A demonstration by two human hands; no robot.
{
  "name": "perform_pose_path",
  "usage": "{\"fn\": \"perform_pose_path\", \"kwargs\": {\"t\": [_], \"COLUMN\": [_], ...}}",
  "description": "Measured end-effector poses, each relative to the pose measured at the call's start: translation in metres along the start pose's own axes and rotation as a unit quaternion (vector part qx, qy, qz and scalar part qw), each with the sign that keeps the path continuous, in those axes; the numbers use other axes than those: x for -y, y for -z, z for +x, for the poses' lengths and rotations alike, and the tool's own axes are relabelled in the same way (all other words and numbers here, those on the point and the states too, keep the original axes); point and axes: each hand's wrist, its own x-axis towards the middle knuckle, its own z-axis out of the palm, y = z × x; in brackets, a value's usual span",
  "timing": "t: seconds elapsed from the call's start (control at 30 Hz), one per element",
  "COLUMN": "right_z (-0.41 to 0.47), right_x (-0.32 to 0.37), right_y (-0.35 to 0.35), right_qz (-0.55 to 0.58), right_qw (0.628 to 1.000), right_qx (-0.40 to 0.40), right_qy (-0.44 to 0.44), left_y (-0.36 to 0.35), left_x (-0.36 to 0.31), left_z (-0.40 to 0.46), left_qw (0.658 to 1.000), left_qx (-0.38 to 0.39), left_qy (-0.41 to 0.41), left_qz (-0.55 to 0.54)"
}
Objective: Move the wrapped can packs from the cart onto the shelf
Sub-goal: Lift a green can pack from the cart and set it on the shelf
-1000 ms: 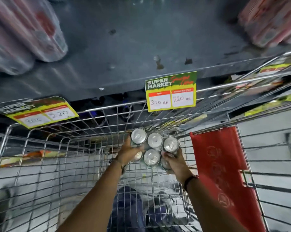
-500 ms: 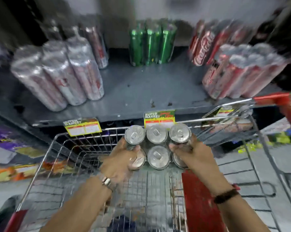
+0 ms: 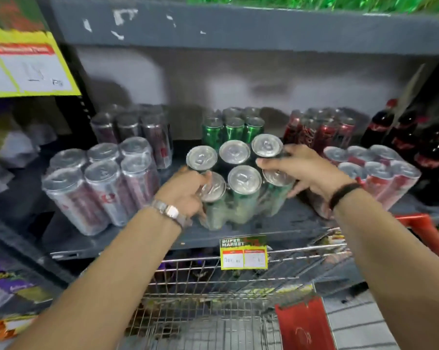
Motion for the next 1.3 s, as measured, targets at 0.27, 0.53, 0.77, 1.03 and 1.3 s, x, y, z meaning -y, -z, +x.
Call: {"fn": "perform_pose_path", "kwargs": {"t": [0.27,0.53,0.77,1.03,1.3], "right_z": [0.083,0.078,0.074,0.040,0.036], "right_x": [-0.017,-0.073,-0.127,-0.154,-0.152], "right_y": [-0.012,0.000,-0.076,-0.072,-0.080], "right_qz": [0.023,0.096,0.082,0.064,-0.014], "right_qw": [0.997,0.981,0.993,0.990,0.990], "right_qx": [0.053,0.165,-0.073,-0.113,-0.132], "right_qy": [-0.047,0.043,0.053,0.057,0.039], "left_y": [-0.002,0.026,0.015,0.015,0.015], "left_x": [-0.006,0.053,0.120,0.131,0.134], "left_z": [0.064,0.061,0.080,0.077,0.078], "left_qw": [0.999,0.994,0.925,0.896,0.874], "left_qx": [-0.023,0.014,-0.145,-0.130,-0.155], "left_qy": [0.035,-0.108,-0.222,-0.264,-0.268], "left_qz": [0.012,-0.014,0.271,0.331,0.374]}}
